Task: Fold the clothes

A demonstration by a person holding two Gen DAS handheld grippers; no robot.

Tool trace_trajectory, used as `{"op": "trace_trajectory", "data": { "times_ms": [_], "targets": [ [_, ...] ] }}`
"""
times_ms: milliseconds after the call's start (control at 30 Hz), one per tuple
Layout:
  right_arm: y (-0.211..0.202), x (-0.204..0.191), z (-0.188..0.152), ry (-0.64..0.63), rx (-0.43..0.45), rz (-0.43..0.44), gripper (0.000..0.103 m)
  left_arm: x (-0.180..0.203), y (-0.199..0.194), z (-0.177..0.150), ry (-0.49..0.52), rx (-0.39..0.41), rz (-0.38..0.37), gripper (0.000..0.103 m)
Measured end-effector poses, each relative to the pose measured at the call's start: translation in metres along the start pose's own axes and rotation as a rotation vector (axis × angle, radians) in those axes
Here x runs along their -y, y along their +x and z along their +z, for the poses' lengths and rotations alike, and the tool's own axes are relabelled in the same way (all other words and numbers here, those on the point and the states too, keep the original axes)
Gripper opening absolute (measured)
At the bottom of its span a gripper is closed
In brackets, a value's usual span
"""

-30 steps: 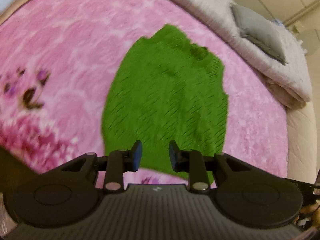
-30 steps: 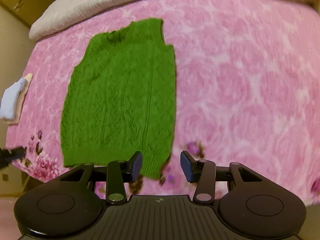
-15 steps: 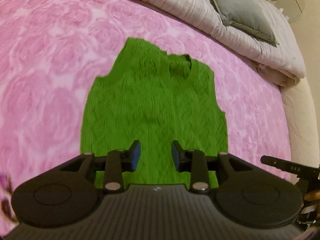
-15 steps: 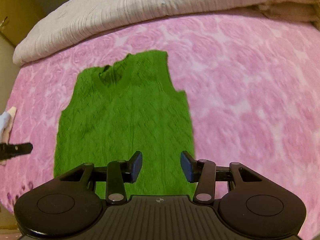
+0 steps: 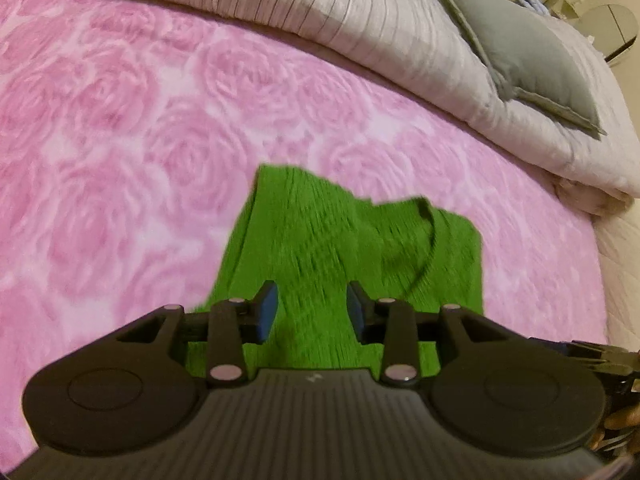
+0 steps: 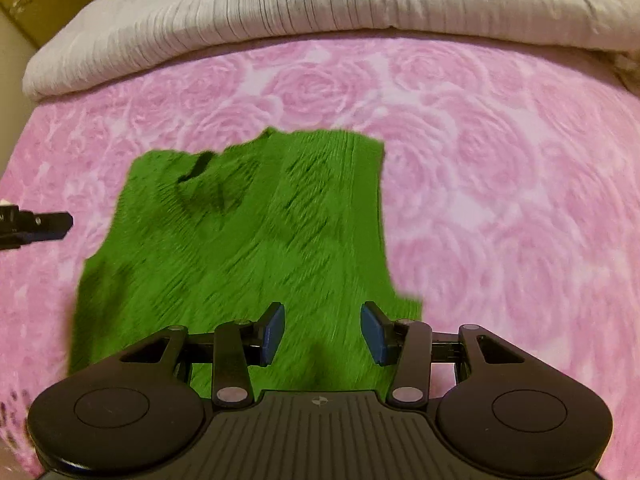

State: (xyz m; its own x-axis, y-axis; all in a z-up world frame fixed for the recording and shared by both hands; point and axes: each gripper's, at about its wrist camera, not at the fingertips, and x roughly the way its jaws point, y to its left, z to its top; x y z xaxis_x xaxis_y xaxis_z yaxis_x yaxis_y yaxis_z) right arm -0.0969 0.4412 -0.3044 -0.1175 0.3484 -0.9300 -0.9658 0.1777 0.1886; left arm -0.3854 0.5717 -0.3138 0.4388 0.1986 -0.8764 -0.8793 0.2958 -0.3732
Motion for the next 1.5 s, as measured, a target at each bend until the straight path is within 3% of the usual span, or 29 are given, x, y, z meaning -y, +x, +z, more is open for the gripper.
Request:
{"op": "trace_trajectory", "data": {
  "times_ms": [233, 467, 567, 667, 700, 733, 767, 833, 967, 1000, 1033, 1100, 1133, 1233, 1400, 1467, 1500],
  "targets": [
    [0.057, 0.027, 0.064, 0.006, 0.056, -0.06, 0.046, -0.005, 0.057, 0.045, -0.003, 0.028, 0.052, 0.037],
    [0.1, 0.059, 0.101, 0.098, 0.072, -0.013, 0.047, -0.024, 0.089, 0.067, -0.067, 0.072, 0.06, 0.038],
    [0.114, 0.064, 0.106, 0.101, 0.072, 0.013, 0.047, -0.026, 0.104, 0.065, -0.047, 0.032, 0.039, 0.038],
    [0.119, 0.064, 0.106, 0.083, 0.091, 0.047, 0.046, -0.016, 0.108, 0.057, 0.04, 0.048, 0.046, 0.035],
    [0.119, 0.063, 0.106, 0.066, 0.102, 0.059, 0.028, -0.015, 0.108, 0.055, 0.051, 0.046, 0.024, 0.031],
    [0.117, 0.061, 0.105, 0.046, 0.112, 0.074, 0.02, -0.015, 0.107, 0.054, 0.06, 0.042, -0.003, 0.013],
    [0.116, 0.059, 0.103, 0.025, 0.118, 0.085, 0.01, -0.015, 0.107, 0.053, 0.068, 0.039, -0.03, 0.01],
    [0.103, 0.055, 0.1, -0.028, 0.169, 0.089, 0.009, -0.011, 0.093, 0.051, 0.086, 0.105, -0.059, 0.009],
    [0.061, 0.058, 0.09, -0.066, 0.349, 0.117, 0.008, -0.007, 0.046, 0.041, 0.161, 0.379, -0.106, 0.01],
    [0.05, 0.061, 0.087, -0.049, 0.405, 0.131, 0.008, -0.01, 0.045, 0.04, 0.151, 0.413, -0.095, 0.01],
    [0.047, 0.066, 0.084, -0.022, 0.445, 0.12, 0.008, -0.013, 0.056, 0.042, 0.131, 0.382, -0.063, 0.013],
    [0.062, 0.074, 0.086, 0.064, 0.425, 0.054, 0.008, -0.019, 0.084, 0.048, 0.088, 0.299, 0.007, 0.017],
    [0.08, 0.078, 0.09, 0.106, 0.344, 0.043, 0.008, -0.021, 0.1, 0.051, 0.082, 0.245, 0.044, 0.017],
    [0.115, 0.083, 0.099, 0.171, 0.171, -0.008, 0.01, -0.014, 0.104, 0.057, 0.104, 0.242, 0.088, 0.022],
    [0.08, 0.081, 0.097, 0.164, 0.288, -0.072, 0.024, -0.016, 0.061, 0.048, 0.078, 0.394, 0.15, 0.025],
    [0.066, 0.078, 0.095, 0.147, 0.321, -0.072, 0.025, -0.02, 0.049, 0.04, 0.055, 0.404, 0.108, 0.024],
    [0.062, 0.073, 0.093, 0.117, 0.318, -0.045, 0.025, -0.017, 0.054, 0.037, 0.085, 0.363, 0.053, 0.023]
  ]
}}
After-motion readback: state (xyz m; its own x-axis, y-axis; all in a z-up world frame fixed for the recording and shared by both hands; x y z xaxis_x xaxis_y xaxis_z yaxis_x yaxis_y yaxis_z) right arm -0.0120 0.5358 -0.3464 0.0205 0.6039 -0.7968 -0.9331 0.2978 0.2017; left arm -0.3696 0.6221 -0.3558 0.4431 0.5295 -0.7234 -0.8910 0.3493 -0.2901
